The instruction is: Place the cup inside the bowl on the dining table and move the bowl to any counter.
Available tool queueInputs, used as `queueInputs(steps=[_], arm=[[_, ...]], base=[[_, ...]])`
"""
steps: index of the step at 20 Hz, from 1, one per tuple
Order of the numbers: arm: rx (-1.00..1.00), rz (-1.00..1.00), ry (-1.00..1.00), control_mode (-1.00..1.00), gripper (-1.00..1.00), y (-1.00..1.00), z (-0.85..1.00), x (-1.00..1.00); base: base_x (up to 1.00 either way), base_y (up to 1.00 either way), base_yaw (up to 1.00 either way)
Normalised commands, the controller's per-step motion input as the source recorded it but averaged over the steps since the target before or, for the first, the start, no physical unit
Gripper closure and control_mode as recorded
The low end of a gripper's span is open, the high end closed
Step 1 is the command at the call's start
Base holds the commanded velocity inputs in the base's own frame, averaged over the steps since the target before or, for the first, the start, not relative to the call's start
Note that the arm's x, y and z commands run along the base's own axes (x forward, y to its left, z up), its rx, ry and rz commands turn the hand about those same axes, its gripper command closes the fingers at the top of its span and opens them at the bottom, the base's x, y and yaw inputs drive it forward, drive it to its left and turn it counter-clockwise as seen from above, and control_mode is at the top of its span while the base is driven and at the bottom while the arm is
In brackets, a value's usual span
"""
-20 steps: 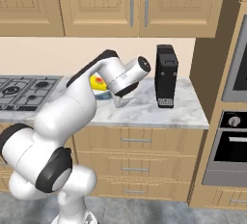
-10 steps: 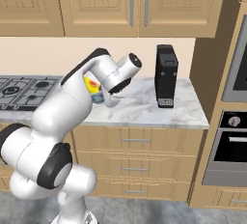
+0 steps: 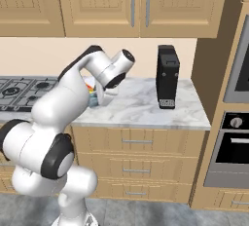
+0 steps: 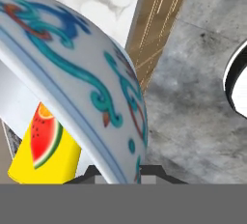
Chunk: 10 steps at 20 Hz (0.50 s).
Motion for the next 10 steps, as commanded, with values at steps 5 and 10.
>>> queueInputs(steps=[5, 10], arm=[[0.06, -0.03, 0.0, -1.0, 1.0, 0.06, -0.24, 0.09], [0.09, -0.06, -0.04, -1.0, 1.0, 0.07, -0.29, 0.02]], base=[[0.0, 0.0, 0.0], [0.0, 0.0, 0.0]])
